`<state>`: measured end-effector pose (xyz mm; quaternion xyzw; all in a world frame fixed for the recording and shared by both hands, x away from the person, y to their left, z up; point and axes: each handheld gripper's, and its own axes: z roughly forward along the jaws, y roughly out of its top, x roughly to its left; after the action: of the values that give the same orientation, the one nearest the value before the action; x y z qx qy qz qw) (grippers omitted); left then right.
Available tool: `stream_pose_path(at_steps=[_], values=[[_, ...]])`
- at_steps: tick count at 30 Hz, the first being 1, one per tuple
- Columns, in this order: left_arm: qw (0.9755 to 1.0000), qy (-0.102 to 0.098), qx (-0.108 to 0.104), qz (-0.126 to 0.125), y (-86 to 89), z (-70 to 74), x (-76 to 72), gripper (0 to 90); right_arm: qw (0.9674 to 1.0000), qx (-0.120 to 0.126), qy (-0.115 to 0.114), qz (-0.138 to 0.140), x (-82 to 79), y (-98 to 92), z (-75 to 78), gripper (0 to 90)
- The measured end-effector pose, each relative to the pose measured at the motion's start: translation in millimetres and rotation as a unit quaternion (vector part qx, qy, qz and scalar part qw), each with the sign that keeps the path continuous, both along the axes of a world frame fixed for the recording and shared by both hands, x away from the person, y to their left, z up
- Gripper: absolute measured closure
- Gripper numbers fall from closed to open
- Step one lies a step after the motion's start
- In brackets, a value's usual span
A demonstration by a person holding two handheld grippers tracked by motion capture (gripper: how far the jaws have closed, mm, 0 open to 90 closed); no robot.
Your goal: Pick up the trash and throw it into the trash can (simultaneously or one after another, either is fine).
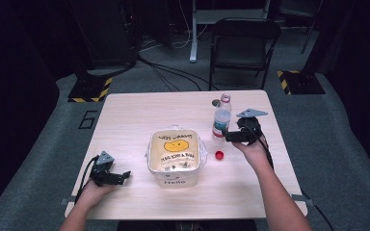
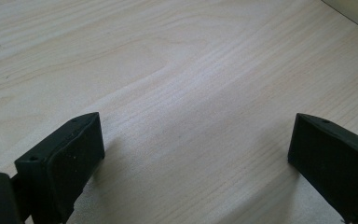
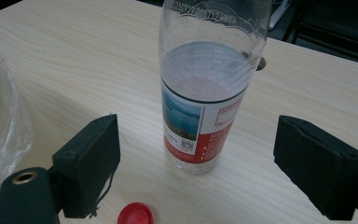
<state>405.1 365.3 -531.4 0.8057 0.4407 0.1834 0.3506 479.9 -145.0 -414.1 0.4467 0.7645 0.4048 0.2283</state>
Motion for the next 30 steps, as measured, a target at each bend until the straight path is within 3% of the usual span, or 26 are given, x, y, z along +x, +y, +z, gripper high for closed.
stream_pose_path(at_steps=[11,23,30], values=[[1.0,0.0,0.0,-0.003,0.3,0.0,0.4,3.4,1.0,0.003,-0.006,-0.001,16.0,8.2,3.0,13.3],[1.0,0.002,0.001,-0.005,0.7,0.4,0.5,3.4,0.9997,-0.007,-0.014,-0.017,31.1,18.8,-17.1,8.8],[1.0,0.001,0.0,-0.005,0.8,0.2,0.6,3.5,0.9995,0.002,-0.014,-0.029,37.5,23.4,-25.6,9.7]])
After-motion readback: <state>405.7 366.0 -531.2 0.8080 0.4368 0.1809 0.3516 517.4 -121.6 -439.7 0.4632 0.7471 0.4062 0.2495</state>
